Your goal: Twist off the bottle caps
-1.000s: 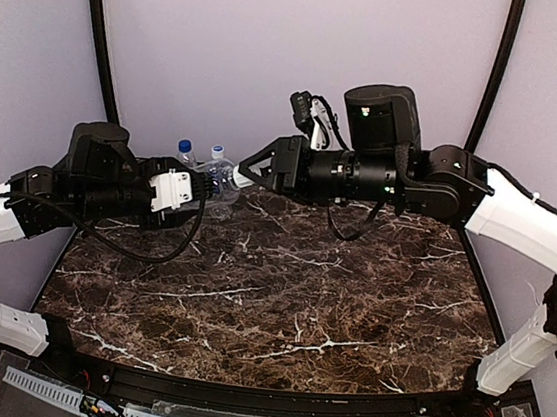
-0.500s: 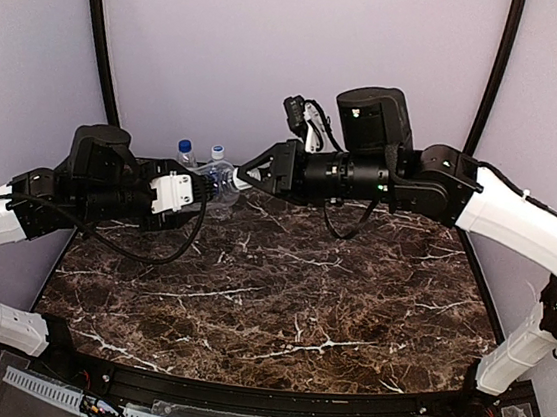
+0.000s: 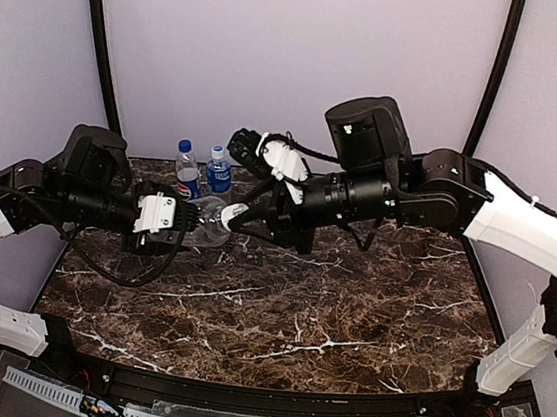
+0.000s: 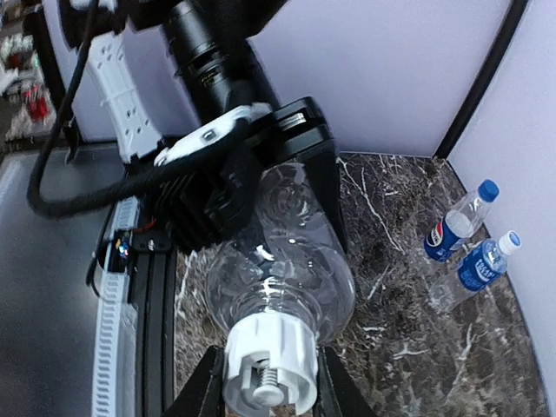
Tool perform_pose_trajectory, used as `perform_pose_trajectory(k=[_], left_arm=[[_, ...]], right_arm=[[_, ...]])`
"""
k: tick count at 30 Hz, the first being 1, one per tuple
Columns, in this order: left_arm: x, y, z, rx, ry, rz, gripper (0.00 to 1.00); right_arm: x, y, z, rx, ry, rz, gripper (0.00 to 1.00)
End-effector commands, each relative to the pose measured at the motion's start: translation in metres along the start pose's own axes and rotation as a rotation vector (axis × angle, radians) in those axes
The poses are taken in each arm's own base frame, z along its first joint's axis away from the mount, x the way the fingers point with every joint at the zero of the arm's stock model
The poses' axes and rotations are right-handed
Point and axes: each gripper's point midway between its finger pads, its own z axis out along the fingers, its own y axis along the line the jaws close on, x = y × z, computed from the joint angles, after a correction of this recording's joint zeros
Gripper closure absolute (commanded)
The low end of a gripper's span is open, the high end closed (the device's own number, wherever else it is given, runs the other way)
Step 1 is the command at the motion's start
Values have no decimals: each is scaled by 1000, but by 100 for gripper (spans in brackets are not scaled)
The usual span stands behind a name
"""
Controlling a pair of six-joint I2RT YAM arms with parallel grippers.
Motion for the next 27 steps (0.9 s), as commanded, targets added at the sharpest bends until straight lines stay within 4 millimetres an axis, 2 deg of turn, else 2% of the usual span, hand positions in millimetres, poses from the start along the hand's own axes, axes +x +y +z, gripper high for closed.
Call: perform_pose_trajectory(k=[1,3,7,15,21,27], left_arm=[[-14,-44,-11,247,-72,-35,67],[-14,-45,-12,258,-68,-29,68],[-13,-48,-12,282,-66,-20,68],[-12,-53,-12,306,-66,-13,68],[-11,-56,-13,315,-63,-12,69],[-13,-54,-14,306,-73,-18,69]], right_arm=[[-3,64,1,-57,-23,-750,100],[3,70,4,-5,14,-985,100],[9,63,15,139,128,-1351,100],[-2,58,14,315,154,-1822,100],[-7,59,16,311,166,-1895,100],[-9,59,17,336,142,-1862,100]])
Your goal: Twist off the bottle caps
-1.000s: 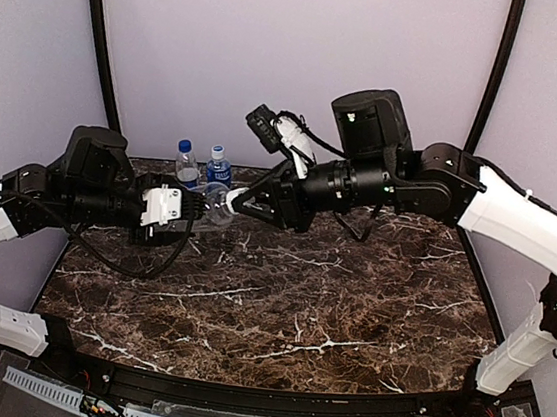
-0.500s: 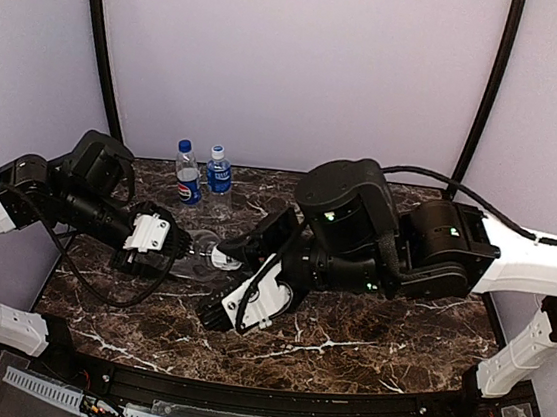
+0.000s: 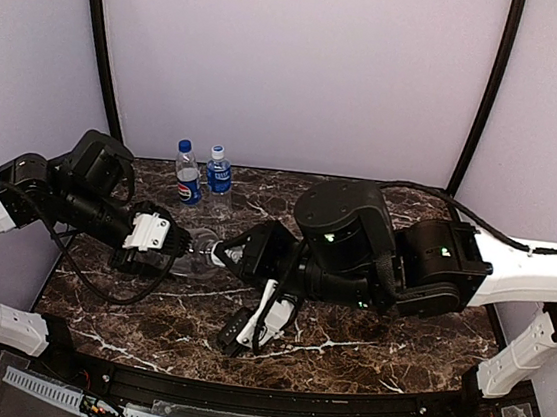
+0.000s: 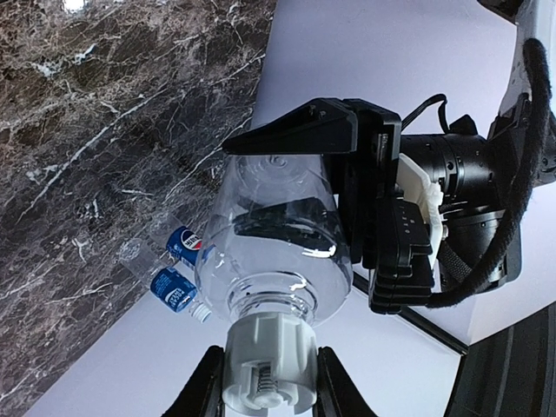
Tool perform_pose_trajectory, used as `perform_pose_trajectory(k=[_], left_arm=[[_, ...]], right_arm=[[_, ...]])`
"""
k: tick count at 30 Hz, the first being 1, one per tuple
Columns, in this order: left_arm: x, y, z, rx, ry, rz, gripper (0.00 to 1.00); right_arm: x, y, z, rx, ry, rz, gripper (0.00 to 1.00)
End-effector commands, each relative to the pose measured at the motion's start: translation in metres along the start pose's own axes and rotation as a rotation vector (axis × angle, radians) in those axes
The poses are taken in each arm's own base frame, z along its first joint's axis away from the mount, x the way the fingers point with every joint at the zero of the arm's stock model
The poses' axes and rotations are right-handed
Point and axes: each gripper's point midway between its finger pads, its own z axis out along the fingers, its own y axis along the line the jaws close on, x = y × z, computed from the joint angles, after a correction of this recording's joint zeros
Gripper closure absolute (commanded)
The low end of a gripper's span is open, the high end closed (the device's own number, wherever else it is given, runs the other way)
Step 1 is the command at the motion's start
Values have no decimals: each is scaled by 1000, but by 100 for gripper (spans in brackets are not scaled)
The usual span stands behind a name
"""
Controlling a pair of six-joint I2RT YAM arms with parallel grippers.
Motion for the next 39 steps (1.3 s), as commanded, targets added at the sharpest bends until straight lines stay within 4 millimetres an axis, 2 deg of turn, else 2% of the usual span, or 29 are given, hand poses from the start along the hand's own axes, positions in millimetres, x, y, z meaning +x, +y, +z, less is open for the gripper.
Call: perform_pose_trajectory(k=[1,2,4,7,11,14,15,18,20,21,25,28,30,31,33,34,35,37,39], left_arm=[[-18,2,-3,5,-75,-1,69],[-19,3,-3,3,-76,-5,69],[-21,4,-5,-3,-83,-4,69],[-22,6,-6,-10,-82,-5,69],[-21,8,-7,-21,-75,-5,70],[-22,13,-8,-46,-78,-24,70],[-23,15,-8,-54,-82,-31,70],[-30,27,-12,-103,-104,-60,70],[-34,37,-14,-146,-117,-75,70],[-35,40,-13,-160,-118,-85,70],[-32,67,-14,-293,-105,-98,70],[-22,89,-14,-424,-58,-90,70],[-14,101,-14,-497,-21,-79,70],[-10,103,-12,-513,-3,-72,70],[-5,112,-14,-568,27,-60,70],[-6,115,-14,-585,23,-54,70],[-5,117,-14,-596,30,-48,70],[-5,118,-14,-602,35,-42,71],[-3,118,-14,-603,40,-39,71]], right_arm=[[4,-42,-2,178,27,31,100],[4,-42,-2,185,28,53,96],[5,-46,-5,209,26,93,66],[8,-48,-11,226,27,125,39],[13,-45,-16,225,45,158,22],[18,-36,-23,216,62,208,4],[20,-32,-26,212,67,233,2],[26,-24,-36,218,67,356,2],[33,-26,-45,234,41,524,1],[35,-30,-50,236,7,641,1],[70,-61,-72,284,-177,1370,1],[86,-79,-87,287,-364,1730,1],[107,-85,-93,335,-442,1978,3],[119,-84,-92,353,-457,2115,4],[145,-66,-82,379,-378,2410,11],[148,-52,-71,345,-307,2513,14],[149,-47,-65,325,-285,2578,16],[145,-45,-52,260,-281,2644,16],[137,-46,-38,167,-280,2668,13]])
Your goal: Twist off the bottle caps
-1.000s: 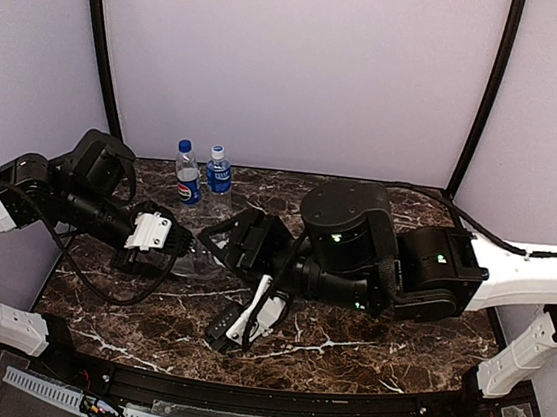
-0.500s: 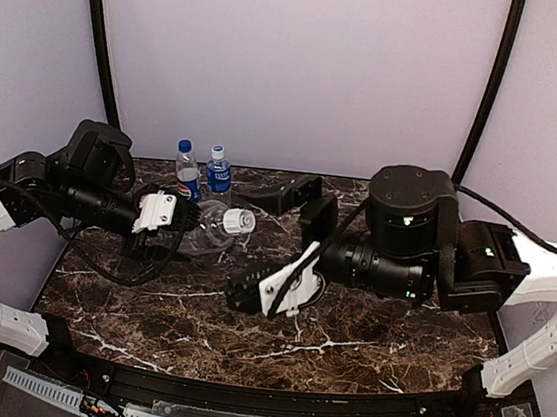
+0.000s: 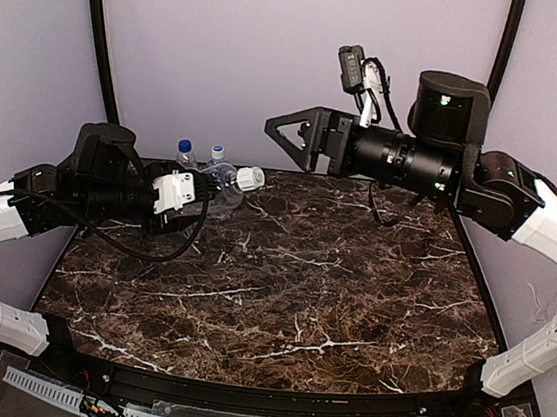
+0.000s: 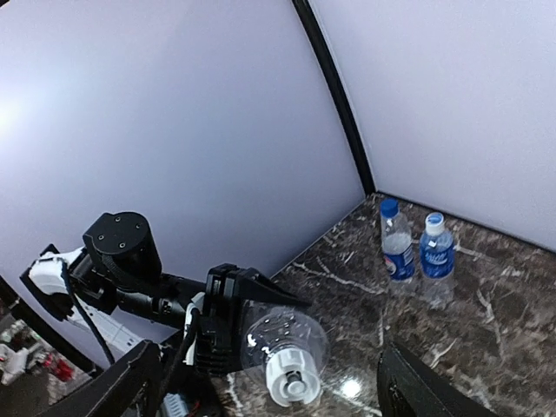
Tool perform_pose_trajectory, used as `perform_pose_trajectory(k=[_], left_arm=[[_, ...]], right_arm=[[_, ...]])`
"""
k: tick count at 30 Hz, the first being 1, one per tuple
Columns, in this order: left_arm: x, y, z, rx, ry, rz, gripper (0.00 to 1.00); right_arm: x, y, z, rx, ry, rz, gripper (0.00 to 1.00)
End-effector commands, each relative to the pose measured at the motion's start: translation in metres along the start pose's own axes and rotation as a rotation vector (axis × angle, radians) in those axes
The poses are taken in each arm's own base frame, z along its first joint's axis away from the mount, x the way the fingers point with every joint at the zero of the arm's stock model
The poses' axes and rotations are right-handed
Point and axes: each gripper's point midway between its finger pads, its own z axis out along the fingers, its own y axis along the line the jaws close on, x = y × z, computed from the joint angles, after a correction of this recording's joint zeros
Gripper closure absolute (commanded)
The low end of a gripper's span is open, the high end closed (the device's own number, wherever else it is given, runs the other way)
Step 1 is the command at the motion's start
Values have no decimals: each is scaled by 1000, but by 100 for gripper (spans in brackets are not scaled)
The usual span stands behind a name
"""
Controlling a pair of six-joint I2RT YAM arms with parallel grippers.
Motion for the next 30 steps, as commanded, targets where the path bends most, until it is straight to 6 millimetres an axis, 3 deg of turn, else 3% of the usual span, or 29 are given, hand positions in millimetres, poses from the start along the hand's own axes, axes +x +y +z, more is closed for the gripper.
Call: perform_pose_trajectory(k=[1,5,9,17,22,25,30], left_arm=[[-3,16,-1,-87,-4,23,71],[-2,15,-2,-88,-3,27,71],[-2,14,-3,-81,-8,26,71],[-2,11,-3,-71,-14,31,71],[-2,11,-3,-70,-13,35,71],[-3,11,-3,-71,-14,37,71],[-3,11,-4,-71,-18,38,71]], right_arm=[[31,0,28,5,161,318,10],[43,0,42,13,243,318,10],[53,-5,47,13,280,326,17],[63,-8,49,1,313,347,56],[65,-9,51,-4,324,351,58],[66,-11,51,6,321,346,66],[68,-8,53,-25,339,325,95]])
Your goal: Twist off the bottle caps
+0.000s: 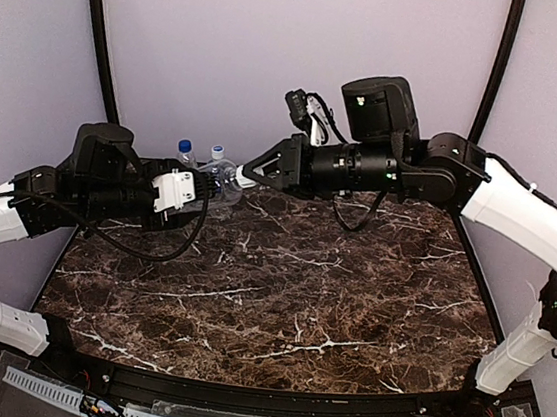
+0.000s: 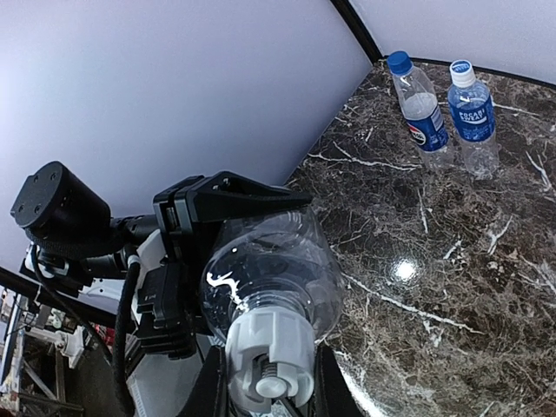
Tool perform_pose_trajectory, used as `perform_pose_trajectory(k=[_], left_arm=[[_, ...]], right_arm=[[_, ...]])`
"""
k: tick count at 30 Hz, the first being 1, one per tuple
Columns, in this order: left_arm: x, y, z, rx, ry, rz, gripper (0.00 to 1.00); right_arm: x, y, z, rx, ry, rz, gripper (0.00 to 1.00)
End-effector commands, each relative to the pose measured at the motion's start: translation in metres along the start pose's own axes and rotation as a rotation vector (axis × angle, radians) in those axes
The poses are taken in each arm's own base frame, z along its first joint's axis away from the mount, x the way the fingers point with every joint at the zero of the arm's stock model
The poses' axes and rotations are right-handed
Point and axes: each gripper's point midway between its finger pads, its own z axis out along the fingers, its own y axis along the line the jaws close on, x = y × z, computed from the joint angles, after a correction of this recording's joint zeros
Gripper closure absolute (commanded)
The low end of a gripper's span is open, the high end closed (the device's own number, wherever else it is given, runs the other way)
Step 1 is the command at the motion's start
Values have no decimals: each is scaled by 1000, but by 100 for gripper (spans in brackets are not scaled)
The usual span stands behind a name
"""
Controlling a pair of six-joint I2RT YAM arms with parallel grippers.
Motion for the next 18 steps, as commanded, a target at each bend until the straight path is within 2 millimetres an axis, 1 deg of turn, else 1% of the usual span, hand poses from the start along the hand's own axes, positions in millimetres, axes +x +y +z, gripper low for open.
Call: perform_pose_trajectory(k=[1,4,5,7,8,9,10,11,12,13,14,15,16,18], left_arm=[[-4,2,-4,-16,-25,1,71],[-4,-1,-5,-2,-29,3,71],[-4,-1,-6,1,-30,2,72],[-5,-5,-7,20,-32,3,72],[-5,-9,-9,47,-37,5,72],[-7,-11,-11,62,-43,6,72],[-7,-22,-13,122,-53,8,72],[-11,-25,-16,150,-66,6,72],[-10,-41,-20,233,-70,5,72],[-13,-44,-25,267,-81,4,72],[-13,-58,-30,344,-89,-2,73],[-15,-61,-34,372,-97,-6,73],[-16,-71,-39,428,-105,-10,73],[-16,-78,-42,467,-111,-12,73]], right_arm=[[-3,10,3,-53,11,-42,100],[3,17,5,-93,47,-136,100],[7,23,6,-127,70,-193,100],[16,31,6,-177,111,-336,100],[21,35,5,-196,124,-428,100],[27,38,3,-211,130,-557,100],[34,43,1,-227,134,-667,100],[42,50,-2,-251,136,-770,100],[51,55,-5,-271,135,-887,100],[60,58,-7,-280,133,-996,100],[67,59,-9,-280,128,-1089,100],[73,59,-11,-277,122,-1185,100],[79,60,-13,-276,120,-1269,100],[96,63,-15,-281,112,-1474,100]])
